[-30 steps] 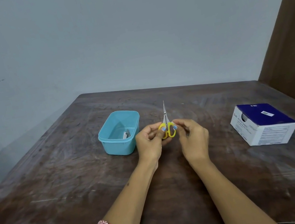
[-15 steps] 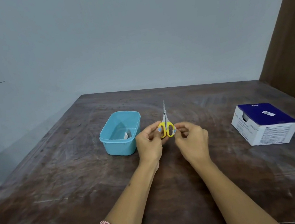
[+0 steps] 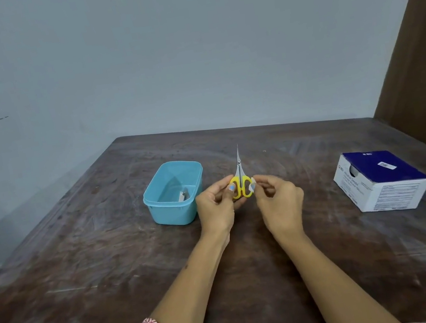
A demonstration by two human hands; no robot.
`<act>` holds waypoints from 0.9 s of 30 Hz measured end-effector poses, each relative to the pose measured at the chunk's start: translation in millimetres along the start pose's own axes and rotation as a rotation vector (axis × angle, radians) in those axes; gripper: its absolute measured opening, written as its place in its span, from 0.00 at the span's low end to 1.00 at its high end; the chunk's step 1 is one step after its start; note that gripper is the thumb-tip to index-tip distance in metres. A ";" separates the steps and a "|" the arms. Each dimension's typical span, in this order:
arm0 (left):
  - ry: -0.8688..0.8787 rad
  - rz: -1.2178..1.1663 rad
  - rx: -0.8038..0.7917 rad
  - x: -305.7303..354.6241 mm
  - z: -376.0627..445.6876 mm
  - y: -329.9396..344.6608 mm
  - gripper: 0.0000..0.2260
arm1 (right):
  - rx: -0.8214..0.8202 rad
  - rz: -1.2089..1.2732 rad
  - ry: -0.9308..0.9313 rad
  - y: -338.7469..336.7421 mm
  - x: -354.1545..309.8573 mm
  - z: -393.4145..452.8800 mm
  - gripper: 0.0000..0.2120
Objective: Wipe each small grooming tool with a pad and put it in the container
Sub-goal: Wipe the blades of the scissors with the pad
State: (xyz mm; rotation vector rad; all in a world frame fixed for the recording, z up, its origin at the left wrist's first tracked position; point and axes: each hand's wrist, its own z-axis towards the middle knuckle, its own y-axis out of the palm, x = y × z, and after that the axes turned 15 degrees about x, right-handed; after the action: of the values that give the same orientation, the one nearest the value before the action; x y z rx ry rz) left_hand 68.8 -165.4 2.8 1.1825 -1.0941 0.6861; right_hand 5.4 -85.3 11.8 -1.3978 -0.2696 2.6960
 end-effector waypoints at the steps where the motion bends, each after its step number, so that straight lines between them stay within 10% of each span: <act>1: 0.001 -0.002 0.001 -0.1 0.1 -0.2 0.10 | -0.010 -0.001 0.000 0.3 0.8 0.0 0.08; 12: -0.029 0.019 -0.087 -1.1 -0.9 -0.7 0.10 | 0.007 -0.002 -0.319 -0.1 -3.4 -4.0 0.10; 27: -0.052 0.000 -0.113 5.1 -3.5 -0.9 0.13 | -0.017 -0.005 -0.276 1.1 -2.6 -7.0 0.04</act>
State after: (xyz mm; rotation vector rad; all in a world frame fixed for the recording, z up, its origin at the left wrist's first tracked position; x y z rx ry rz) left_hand 72.4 -162.8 7.1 1.1086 -1.1612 0.5888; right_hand 12.6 -86.0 9.7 -1.0225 -0.3151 2.8856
